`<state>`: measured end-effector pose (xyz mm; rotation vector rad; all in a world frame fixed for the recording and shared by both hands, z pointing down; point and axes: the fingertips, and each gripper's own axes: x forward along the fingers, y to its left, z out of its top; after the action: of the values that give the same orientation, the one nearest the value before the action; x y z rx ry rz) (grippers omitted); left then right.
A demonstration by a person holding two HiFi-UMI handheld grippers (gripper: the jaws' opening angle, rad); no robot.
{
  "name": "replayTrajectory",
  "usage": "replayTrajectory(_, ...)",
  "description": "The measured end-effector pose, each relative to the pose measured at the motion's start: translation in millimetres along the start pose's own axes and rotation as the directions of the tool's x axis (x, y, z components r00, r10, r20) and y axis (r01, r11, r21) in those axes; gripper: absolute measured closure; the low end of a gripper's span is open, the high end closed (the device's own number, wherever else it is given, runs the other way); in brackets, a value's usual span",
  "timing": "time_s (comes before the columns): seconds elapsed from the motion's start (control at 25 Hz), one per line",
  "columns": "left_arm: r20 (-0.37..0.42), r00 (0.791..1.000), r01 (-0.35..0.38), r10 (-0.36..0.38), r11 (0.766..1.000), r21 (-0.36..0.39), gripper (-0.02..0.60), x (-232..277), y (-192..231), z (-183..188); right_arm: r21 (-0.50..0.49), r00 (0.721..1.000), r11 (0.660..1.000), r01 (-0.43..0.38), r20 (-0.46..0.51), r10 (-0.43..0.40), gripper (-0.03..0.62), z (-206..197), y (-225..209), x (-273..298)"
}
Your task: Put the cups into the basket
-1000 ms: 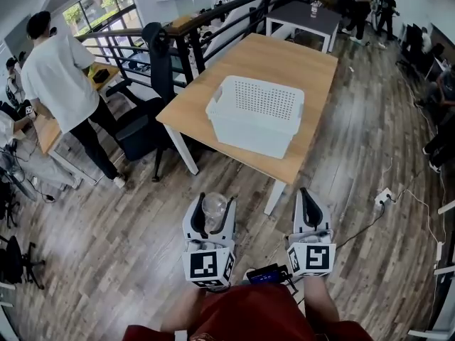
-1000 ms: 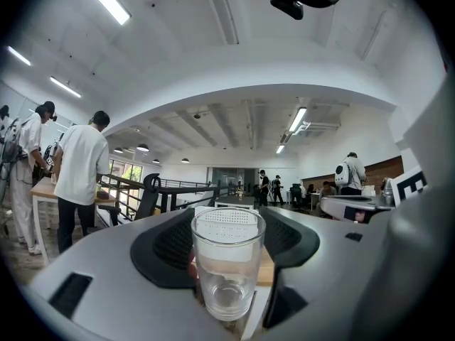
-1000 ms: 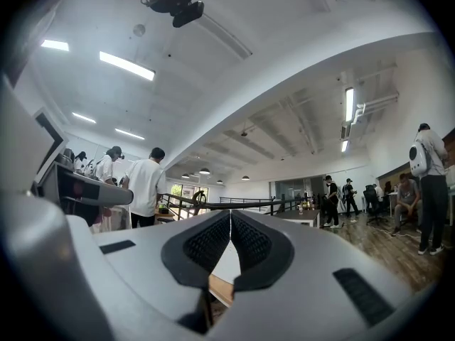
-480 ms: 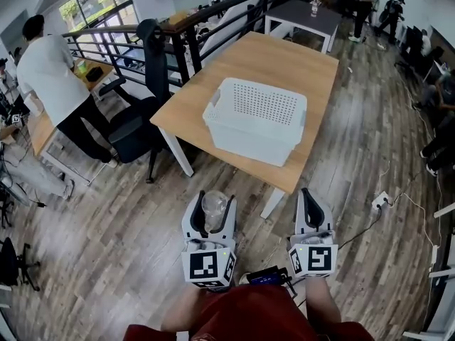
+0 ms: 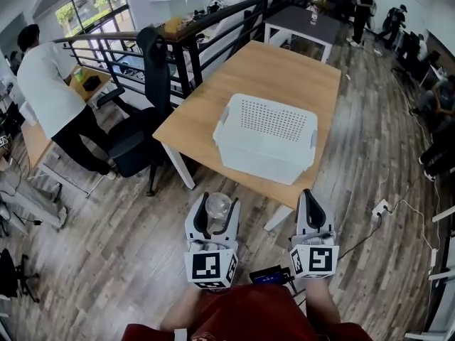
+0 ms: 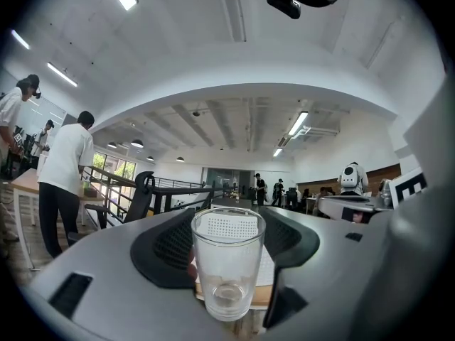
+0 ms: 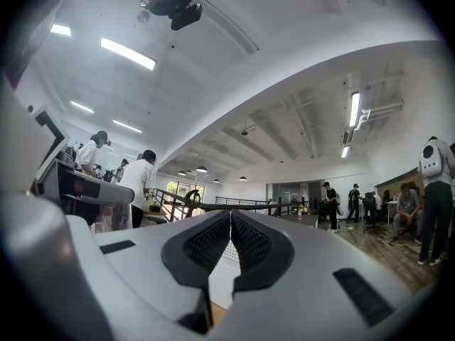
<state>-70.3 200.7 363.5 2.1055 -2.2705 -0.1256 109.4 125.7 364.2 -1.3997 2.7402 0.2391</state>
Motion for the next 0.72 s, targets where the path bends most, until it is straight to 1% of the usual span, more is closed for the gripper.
replayTrajectory(0.2, 0.003, 1.0, 0.024, -0.024, 1.0, 0.003, 0.295, 12, 26, 8, -0.006, 1.0, 1.0, 0.004, 0.003, -0.004, 0.582, 3, 22, 27)
replayTrajectory(0.4, 0.007, 0.998, 0.059, -0.059, 0.998, -0.002, 0.295, 26, 53, 10, -0.03, 0.999, 1.0, 0.007, 0.032, -0.006, 0.582, 13, 46, 56)
replayTrajectory(0.72, 0.007, 0.996, 0.086, -0.086, 0.996, -0.005, 0.295, 45, 81, 13, -0.011, 0.998, 0.999, 0.046, 0.044, -0.045, 0.582, 18, 57, 81)
